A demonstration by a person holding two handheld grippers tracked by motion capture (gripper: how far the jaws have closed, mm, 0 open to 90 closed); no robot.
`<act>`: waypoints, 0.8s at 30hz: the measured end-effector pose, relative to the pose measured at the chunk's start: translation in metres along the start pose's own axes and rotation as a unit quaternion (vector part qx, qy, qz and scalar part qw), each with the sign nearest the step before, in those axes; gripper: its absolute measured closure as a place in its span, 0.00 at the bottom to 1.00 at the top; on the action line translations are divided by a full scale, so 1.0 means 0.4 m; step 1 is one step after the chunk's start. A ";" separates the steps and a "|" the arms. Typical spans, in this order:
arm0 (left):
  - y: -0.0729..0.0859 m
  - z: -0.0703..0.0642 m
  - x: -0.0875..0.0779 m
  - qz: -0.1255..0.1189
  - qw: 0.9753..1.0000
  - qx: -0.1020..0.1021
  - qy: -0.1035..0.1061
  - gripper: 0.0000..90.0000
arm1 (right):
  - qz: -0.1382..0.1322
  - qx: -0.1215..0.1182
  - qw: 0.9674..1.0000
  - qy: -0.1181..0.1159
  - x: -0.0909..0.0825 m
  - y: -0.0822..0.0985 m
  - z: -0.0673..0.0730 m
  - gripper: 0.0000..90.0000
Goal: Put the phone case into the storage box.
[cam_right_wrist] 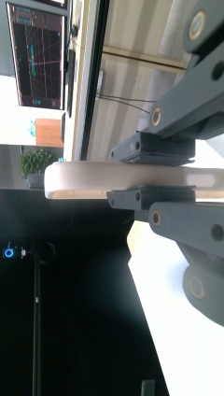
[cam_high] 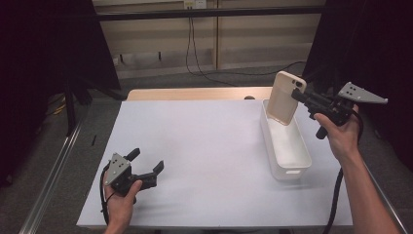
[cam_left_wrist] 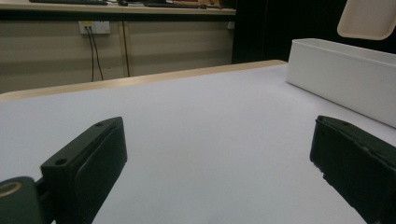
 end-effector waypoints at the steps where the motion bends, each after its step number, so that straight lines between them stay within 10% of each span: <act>1: -0.001 0.001 0.000 0.001 1.000 0.004 0.000 0.04 | 0.002 -0.001 1.000 0.001 -0.001 0.002 -0.005 0.89; 24: 0.003 0.012 -0.003 0.006 1.000 -0.002 -0.011 0.04 | 0.039 -0.001 0.999 0.006 0.051 0.076 -0.079 0.89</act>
Point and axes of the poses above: each handheld gripper's, and its own axes: x roughly forward along the jaws, y roughly out of its underside, z roughly to its left, the point moved 6 cm from there along x, roughly forward along the jaws, and after that the axes turned 2 degrees about y, right-handed, at the moved point
